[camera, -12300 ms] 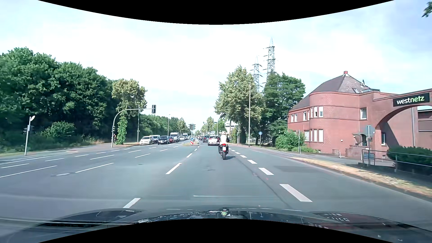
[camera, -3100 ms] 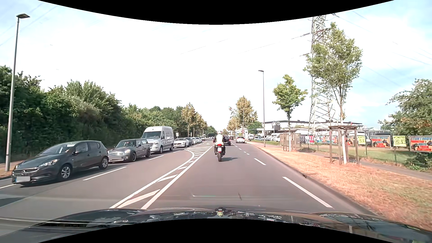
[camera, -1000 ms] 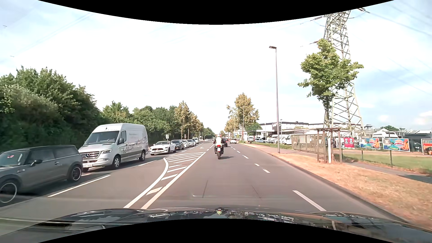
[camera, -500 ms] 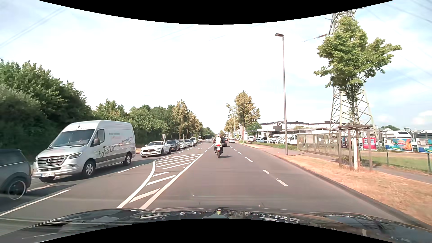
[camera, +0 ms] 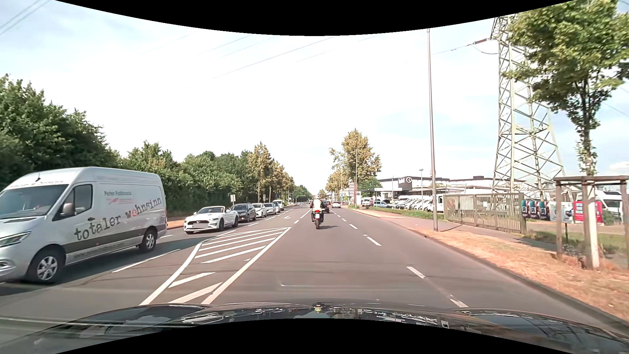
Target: Follow the waypoints while adhering to traffic rules and regulations
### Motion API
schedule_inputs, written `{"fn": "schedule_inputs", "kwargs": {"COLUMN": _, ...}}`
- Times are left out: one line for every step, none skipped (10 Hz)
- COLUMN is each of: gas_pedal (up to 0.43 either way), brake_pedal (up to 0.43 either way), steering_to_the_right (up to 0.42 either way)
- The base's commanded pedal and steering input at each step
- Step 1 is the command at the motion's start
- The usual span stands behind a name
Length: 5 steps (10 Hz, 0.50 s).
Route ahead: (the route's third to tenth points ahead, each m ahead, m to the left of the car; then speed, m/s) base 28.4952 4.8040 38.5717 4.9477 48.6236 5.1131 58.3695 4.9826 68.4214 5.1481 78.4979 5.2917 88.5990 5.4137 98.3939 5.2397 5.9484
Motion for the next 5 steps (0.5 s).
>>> {"fn": "schedule_inputs", "kwargs": {"gas_pedal": 0.240, "brake_pedal": 0.000, "steering_to_the_right": -0.001}}
{"fn": "schedule_inputs", "kwargs": {"gas_pedal": 0.240, "brake_pedal": 0.000, "steering_to_the_right": -0.001}}
{"fn": "schedule_inputs", "kwargs": {"gas_pedal": 0.240, "brake_pedal": 0.000, "steering_to_the_right": -0.001}}
{"fn": "schedule_inputs", "kwargs": {"gas_pedal": 0.240, "brake_pedal": 0.000, "steering_to_the_right": -0.001}}
{"fn": "schedule_inputs", "kwargs": {"gas_pedal": 0.240, "brake_pedal": 0.000, "steering_to_the_right": -0.002}}
